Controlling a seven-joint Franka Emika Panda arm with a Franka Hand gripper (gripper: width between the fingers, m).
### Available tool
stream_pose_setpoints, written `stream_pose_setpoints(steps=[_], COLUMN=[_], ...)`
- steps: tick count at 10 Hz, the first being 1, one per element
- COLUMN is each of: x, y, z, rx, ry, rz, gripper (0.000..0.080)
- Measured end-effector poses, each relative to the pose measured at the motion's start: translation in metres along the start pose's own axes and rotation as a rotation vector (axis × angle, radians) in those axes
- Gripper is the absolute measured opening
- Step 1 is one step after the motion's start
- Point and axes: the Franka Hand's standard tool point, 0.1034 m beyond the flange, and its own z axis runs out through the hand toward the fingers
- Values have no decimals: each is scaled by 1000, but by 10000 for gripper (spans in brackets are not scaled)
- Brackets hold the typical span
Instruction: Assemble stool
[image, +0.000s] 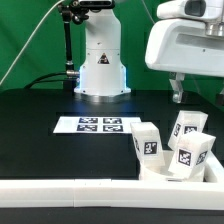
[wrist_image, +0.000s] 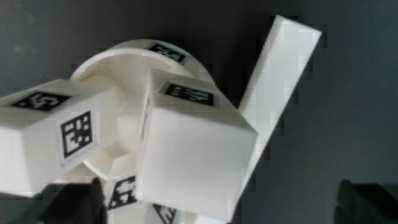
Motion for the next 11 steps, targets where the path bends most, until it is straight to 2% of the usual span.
stream_pose_setpoints(steps=[2, 5, 7, 10, 11], x=[0, -1, 1, -1, 0], y=[5, 10, 16, 22, 24], z=[-1, -2, -1, 4, 2], rx=[-3, -18, -55, -93, -96], ry=[-2, -6, 13, -29, -24], rz=[-196, -333, -565, -920, -926], gripper=[649, 649, 649, 649, 649])
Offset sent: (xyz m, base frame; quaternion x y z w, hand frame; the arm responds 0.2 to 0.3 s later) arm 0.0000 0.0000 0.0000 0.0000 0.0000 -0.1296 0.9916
